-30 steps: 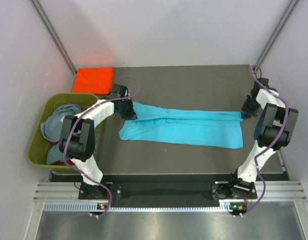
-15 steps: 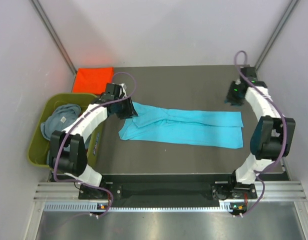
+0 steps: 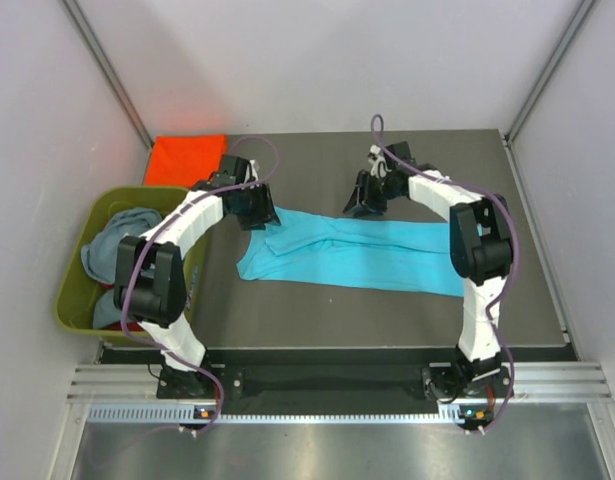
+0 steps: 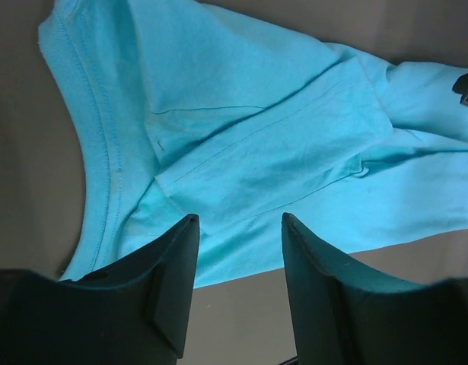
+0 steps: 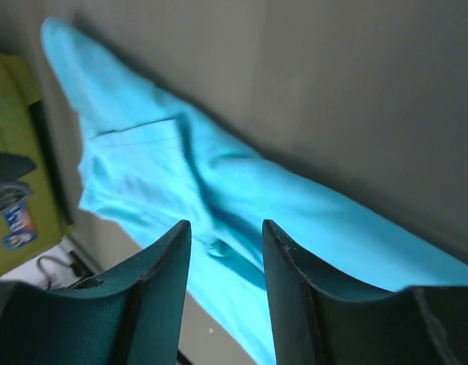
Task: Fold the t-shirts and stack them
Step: Fold the tshirt
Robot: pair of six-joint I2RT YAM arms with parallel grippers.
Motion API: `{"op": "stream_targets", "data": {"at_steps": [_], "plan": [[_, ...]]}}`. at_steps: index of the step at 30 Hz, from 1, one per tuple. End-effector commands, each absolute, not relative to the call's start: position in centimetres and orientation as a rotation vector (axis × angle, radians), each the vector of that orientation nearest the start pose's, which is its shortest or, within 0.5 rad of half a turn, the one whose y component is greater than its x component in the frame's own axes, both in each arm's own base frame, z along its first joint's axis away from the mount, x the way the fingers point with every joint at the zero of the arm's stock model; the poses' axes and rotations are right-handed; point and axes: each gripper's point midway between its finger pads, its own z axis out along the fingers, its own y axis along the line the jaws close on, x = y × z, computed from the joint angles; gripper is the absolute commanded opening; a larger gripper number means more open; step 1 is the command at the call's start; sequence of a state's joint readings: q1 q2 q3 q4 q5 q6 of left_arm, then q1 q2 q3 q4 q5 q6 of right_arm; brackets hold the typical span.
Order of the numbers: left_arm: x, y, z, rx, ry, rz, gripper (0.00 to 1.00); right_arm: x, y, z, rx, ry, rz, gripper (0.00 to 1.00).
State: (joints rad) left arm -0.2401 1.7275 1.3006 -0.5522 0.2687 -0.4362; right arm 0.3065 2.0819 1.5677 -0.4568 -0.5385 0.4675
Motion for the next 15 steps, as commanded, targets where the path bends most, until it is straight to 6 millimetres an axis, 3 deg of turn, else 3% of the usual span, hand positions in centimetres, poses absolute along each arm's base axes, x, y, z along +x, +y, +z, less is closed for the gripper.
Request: {"op": "stream_targets", "data": {"at_steps": [1, 8, 15], "plan": [[38.1, -15.3, 10.9, -0.133, 2.604, -0.592, 0.53, 43.9, 29.7, 12.6, -0.132, 2.458, 1.217, 0.43], [37.2, -15.1, 8.4, -0.163, 2.680, -0.618, 0.52, 43.3, 31.2, 10.2, -0.116, 2.519, 1.280, 0.43], [37.8, -15.2, 8.5, -0.171, 2.667, -0.631, 0.53, 43.2, 31.9, 8.9, -0.064, 2.552, 1.336, 0.43]]}}
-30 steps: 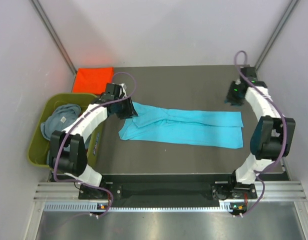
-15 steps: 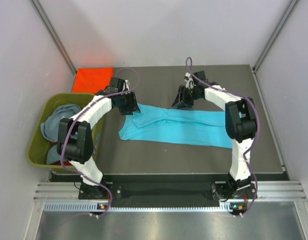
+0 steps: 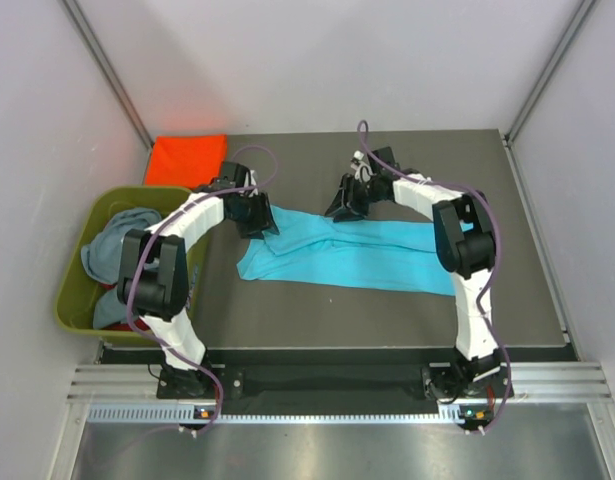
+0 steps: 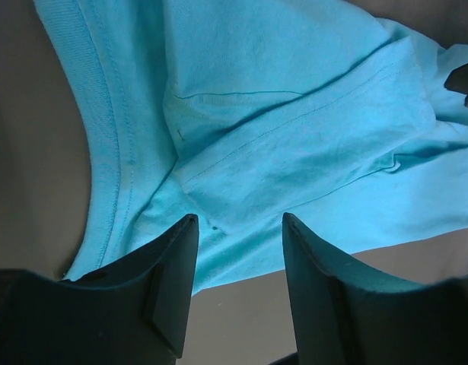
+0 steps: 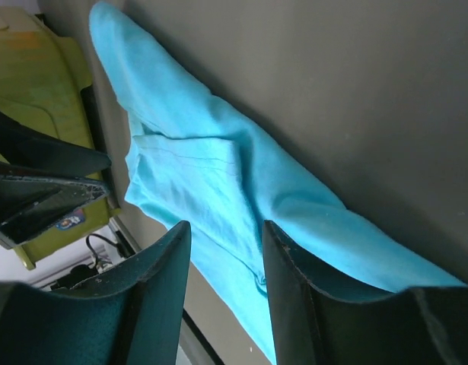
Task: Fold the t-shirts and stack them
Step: Fold the tshirt
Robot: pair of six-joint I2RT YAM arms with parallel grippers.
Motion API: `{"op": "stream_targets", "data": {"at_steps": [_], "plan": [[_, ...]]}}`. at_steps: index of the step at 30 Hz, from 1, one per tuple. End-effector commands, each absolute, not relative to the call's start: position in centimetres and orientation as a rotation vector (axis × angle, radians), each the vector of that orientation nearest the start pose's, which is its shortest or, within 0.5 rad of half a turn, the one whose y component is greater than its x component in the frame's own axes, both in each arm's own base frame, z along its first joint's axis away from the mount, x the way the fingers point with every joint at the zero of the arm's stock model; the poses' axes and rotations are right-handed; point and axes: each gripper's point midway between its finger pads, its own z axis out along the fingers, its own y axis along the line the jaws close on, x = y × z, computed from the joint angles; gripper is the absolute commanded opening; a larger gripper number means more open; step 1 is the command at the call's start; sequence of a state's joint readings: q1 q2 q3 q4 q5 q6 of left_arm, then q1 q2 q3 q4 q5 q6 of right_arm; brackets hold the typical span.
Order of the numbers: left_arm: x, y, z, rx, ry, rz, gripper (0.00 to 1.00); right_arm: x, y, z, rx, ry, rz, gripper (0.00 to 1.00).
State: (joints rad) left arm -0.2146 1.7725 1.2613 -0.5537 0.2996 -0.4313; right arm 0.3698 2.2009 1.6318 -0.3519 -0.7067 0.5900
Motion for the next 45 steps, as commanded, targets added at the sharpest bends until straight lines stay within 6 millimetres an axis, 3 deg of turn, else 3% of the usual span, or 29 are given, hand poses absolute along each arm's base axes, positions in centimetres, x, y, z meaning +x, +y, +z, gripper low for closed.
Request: {"op": "stream_targets", "data": {"at_steps": [1, 5, 10, 15, 26, 31, 37, 45], "plan": [[37.8, -15.1, 8.4, -0.187, 2.674, -0.625, 0.53, 43.2, 32.0, 8.9, -0.063, 2.550, 1.345, 0.43], [37.6, -14.8, 8.0, -0.233, 2.690, -0.605, 0.59, 43.3, 32.4, 8.1, -0.047, 2.572, 1.381, 0.43], [37.4, -13.5, 7.6, -0.303, 2.695, -0.551, 0.59, 43.4, 33.3, 8.1, -0.042, 2.569, 1.415, 0.42], [37.3, -13.7, 6.6, -0.359, 2.710, -0.637, 0.57, 43.3, 34.2, 8.0, -0.025, 2.561, 1.448, 0.41], [38.9, -14.6, 4.9, -0.381, 2.696, -0.711, 0.50, 43.9, 34.7, 7.6, -0.016, 2.560, 1.456, 0.40], [39.4, -14.6, 4.7, -0.386, 2.694, -0.712, 0.41, 44.0, 35.1, 7.2, -0.025, 2.572, 1.450, 0.39], [39.5, -14.8, 4.5, -0.376, 2.710, -0.720, 0.28, 44.3, 35.6, 6.6, -0.041, 2.590, 1.424, 0.29], [40.0, -14.7, 6.0, -0.350, 2.700, -0.707, 0.00, 44.2, 35.6, 7.9, -0.064, 2.582, 1.411, 0.04]]}}
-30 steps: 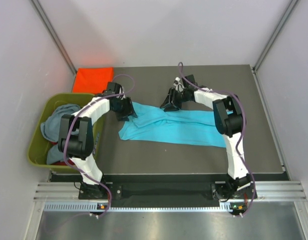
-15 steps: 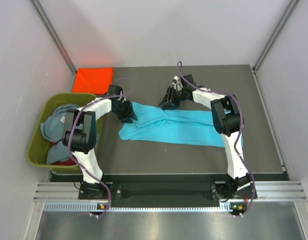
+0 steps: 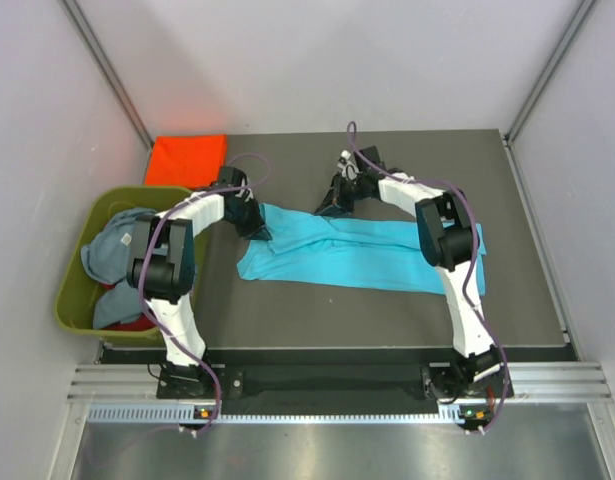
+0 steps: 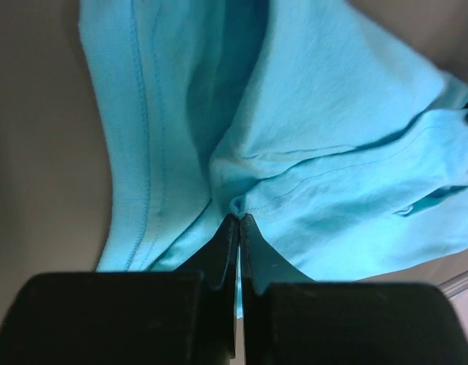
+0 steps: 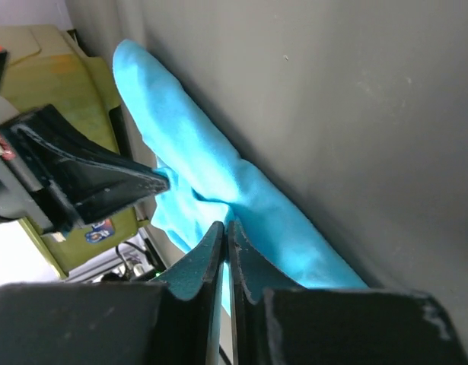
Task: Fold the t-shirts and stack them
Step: Fold the tshirt
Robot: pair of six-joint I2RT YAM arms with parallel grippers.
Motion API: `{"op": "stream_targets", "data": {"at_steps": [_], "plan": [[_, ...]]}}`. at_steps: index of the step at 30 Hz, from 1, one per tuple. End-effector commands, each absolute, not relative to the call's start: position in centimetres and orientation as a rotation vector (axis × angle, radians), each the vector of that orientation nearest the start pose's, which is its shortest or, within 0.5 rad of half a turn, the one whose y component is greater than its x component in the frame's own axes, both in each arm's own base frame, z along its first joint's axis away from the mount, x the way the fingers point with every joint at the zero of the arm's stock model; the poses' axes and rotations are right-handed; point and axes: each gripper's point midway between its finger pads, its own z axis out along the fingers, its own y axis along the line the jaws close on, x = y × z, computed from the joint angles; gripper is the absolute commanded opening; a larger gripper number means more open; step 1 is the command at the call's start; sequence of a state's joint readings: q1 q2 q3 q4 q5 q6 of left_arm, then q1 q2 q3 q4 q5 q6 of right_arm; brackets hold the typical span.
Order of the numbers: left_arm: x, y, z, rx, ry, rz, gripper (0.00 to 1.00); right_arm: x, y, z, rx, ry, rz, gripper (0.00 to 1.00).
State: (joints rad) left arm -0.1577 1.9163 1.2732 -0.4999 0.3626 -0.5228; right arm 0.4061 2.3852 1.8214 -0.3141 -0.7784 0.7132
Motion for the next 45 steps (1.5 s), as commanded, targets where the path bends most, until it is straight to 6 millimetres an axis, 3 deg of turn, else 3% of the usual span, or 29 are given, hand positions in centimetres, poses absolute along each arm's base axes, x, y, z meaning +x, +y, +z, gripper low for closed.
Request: {"op": "stream_targets", "data": {"at_steps": [1, 4, 6, 10, 11, 21, 27, 29, 32, 37, 40, 45], "plan": [[40.0, -14.7, 6.5, -0.344, 2.690, -0.713, 0.00, 44.1, 35.6, 8.2, -0.071, 2.572, 1.412, 0.03], [39.7, -14.8, 7.2, -0.338, 2.683, -0.729, 0.00, 43.5, 35.6, 9.8, -0.087, 2.543, 1.436, 0.00], [39.3, -14.9, 7.5, -0.332, 2.686, -0.735, 0.00, 42.8, 35.4, 9.8, -0.085, 2.553, 1.443, 0.00], [37.5, -15.7, 8.0, -0.295, 2.694, -0.765, 0.00, 41.6, 35.0, 11.1, -0.106, 2.527, 1.462, 0.00], [36.3, -15.6, 8.2, -0.282, 2.705, -0.759, 0.00, 40.5, 34.9, 11.3, -0.119, 2.533, 1.491, 0.00], [32.0, -16.8, 7.0, -0.253, 2.768, -0.827, 0.01, 37.0, 33.9, 10.2, -0.157, 2.587, 1.501, 0.01], [29.6, -17.6, 6.7, -0.236, 2.791, -0.839, 0.07, 34.6, 33.1, 8.9, -0.176, 2.634, 1.499, 0.02], [28.9, -17.4, 6.6, -0.235, 2.799, -0.830, 0.14, 33.7, 32.8, 8.5, -0.180, 2.649, 1.498, 0.02], [28.1, -17.1, 6.8, -0.231, 2.808, -0.820, 0.31, 32.5, 32.4, 8.2, -0.199, 2.659, 1.504, 0.04], [27.2, -16.2, 7.5, -0.186, 2.807, -0.761, 0.47, 31.2, 31.7, 7.7, -0.257, 2.690, 1.489, 0.08], [26.9, -15.7, 8.0, -0.170, 2.811, -0.726, 0.47, 31.0, 31.2, 8.0, -0.318, 2.705, 1.447, 0.09], [28.4, -16.7, 9.1, -0.183, 2.764, -0.787, 0.43, 30.7, 30.1, 9.2, -0.382, 2.714, 1.357, 0.19]]}}
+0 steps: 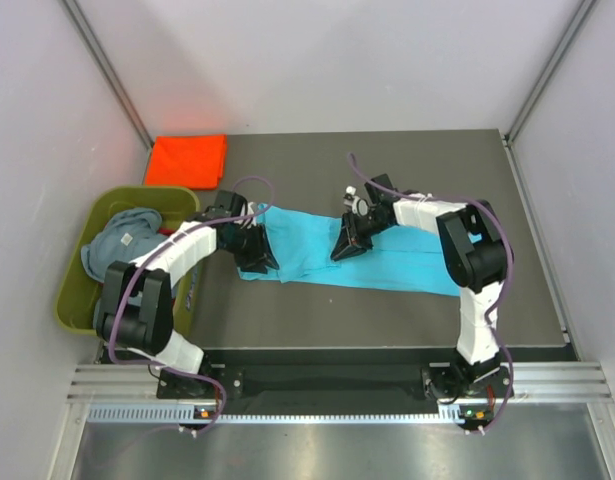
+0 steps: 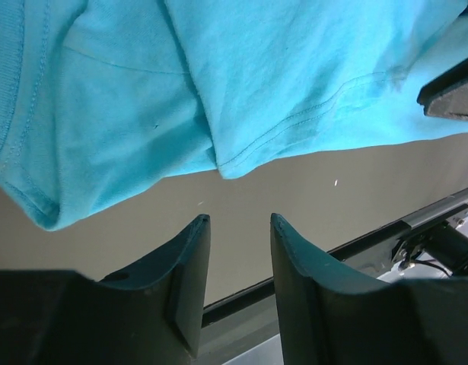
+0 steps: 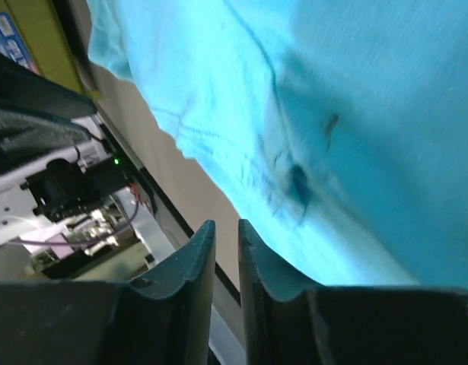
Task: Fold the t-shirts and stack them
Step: Fold the tshirt
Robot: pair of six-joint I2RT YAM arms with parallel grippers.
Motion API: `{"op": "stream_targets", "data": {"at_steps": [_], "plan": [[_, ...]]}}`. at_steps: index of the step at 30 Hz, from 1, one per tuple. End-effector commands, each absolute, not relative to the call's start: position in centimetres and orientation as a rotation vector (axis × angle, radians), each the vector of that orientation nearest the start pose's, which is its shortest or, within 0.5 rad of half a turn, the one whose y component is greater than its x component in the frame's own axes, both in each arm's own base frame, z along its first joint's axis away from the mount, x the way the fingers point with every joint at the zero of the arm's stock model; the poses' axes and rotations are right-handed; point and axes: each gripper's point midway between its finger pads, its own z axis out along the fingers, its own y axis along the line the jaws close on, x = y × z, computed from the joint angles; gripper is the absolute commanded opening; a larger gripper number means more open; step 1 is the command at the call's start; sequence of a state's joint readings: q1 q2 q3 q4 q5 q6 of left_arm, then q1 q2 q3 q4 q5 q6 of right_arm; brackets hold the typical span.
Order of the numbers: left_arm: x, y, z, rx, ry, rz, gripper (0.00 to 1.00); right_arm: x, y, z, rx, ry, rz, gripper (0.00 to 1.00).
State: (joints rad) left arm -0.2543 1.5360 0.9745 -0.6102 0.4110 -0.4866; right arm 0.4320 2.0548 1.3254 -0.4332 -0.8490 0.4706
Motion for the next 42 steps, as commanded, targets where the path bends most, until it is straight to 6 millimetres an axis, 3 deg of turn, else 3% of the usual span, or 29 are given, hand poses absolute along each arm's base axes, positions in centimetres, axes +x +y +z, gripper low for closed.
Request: {"op": "stream_targets", "data": {"at_steps": [1, 7, 10, 13, 17, 18, 20, 21, 27, 31, 33, 34, 37, 42], "plan": [[28.8, -16.9, 8.8, -0.190, 2.768, -0.797, 0.42, 30.6, 29.8, 9.3, -0.379, 2.724, 1.346, 0.20], [32.8, -19.3, 9.2, -0.215, 2.717, -0.926, 0.42, 31.9, 28.0, 9.5, -0.348, 2.710, 1.265, 0.23], [35.2, -19.0, 9.4, -0.239, 2.703, -0.868, 0.46, 34.1, 26.7, 9.7, -0.229, 2.709, 1.210, 0.22], [37.7, -17.1, 10.0, -0.261, 2.662, -0.770, 0.55, 36.5, 24.1, 10.6, -0.099, 2.676, 1.115, 0.23], [40.4, -15.9, 10.7, -0.278, 2.621, -0.823, 0.57, 38.8, 17.7, 11.5, 0.123, 2.611, 0.953, 0.27], [40.8, -16.1, 11.2, -0.270, 2.605, -0.891, 0.57, 39.1, 14.9, 11.0, 0.220, 2.608, 0.922, 0.27], [42.1, -16.4, 11.6, -0.269, 2.571, -0.959, 0.57, 39.4, 12.4, 11.3, 0.286, 2.576, 0.900, 0.27], [43.2, -16.6, 12.1, -0.281, 2.523, -1.002, 0.57, 39.7, 9.8, 10.9, 0.368, 2.564, 0.877, 0.27], [46.5, -19.1, 12.9, -0.371, 2.382, -1.249, 0.54, 39.0, 2.6, 9.8, 0.584, 2.511, 0.845, 0.28], [48.0, -19.9, 10.4, -0.458, 2.366, -1.342, 0.49, 38.8, -0.5, 8.7, 0.686, 2.468, 0.853, 0.27], [48.2, -19.0, 8.2, -0.526, 2.425, -1.242, 0.49, 38.9, -1.6, 8.1, 0.715, 2.456, 0.851, 0.27], [47.2, -18.4, 6.6, -0.594, 2.509, -1.178, 0.49, 38.9, -1.9, 7.4, 0.736, 2.462, 0.858, 0.27], [46.8, -16.6, 3.3, -0.625, 2.613, -0.996, 0.49, 38.9, -3.6, 6.4, 0.796, 2.443, 0.851, 0.26], [46.5, -15.7, 1.9, -0.583, 2.675, -0.903, 0.50, 38.2, -5.1, 6.4, 0.800, 2.457, 0.792, 0.26]]}}
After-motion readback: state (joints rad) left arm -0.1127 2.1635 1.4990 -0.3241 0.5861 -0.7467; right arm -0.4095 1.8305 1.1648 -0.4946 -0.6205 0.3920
